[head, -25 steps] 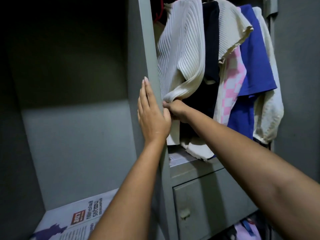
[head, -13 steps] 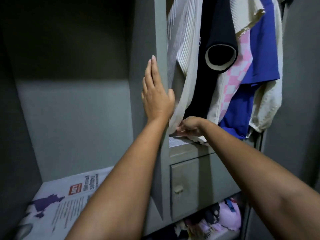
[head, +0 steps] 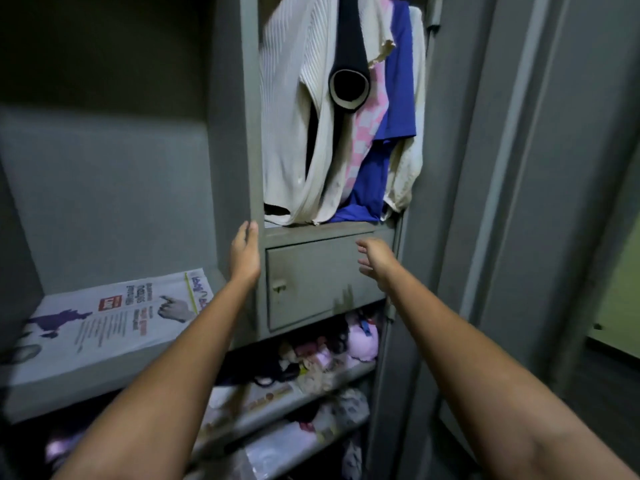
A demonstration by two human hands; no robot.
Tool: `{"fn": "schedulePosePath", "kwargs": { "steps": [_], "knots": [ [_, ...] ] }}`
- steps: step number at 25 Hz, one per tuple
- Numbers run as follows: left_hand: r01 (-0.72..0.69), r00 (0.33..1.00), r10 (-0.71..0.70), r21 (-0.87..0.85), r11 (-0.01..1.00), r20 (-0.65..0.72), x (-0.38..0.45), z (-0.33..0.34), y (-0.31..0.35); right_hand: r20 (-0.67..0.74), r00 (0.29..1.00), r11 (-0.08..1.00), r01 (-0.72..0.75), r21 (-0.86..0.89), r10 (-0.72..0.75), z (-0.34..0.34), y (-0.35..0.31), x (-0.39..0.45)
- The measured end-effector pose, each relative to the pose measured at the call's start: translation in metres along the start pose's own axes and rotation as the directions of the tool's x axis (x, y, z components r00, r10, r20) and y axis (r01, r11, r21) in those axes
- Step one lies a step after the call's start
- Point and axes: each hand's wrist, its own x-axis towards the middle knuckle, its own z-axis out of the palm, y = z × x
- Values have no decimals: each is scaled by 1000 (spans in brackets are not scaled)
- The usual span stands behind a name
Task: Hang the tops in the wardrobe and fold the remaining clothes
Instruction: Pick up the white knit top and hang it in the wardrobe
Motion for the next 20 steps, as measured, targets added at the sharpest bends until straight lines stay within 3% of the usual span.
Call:
{"fn": "schedulePosePath", "kwargs": {
  "steps": [5, 9, 13, 16, 20],
  "knots": [
    [199, 924, -180, -23, 980, 336, -122, 19, 8, 5, 1000, 1000, -21, 19, 21, -80, 55, -110],
    [252, 819, -188, -45, 967, 541, -226, 67, 50, -86, 995, 999, -42, -8, 41, -164, 61, -215],
    [340, 610, -182, -48, 939, 771, -333, 136, 100, -280, 959, 999, -40, 34, 48, -267, 62, -321],
    [359, 451, -98, -80, 930, 887, -418, 181, 133, -494, 867, 997, -71, 7, 65, -343, 70, -394],
    [336, 279, -13, -85, 938, 960, -500, 235, 159, -646, 754, 987, -160, 2, 124, -422, 79, -471]
  ]
}}
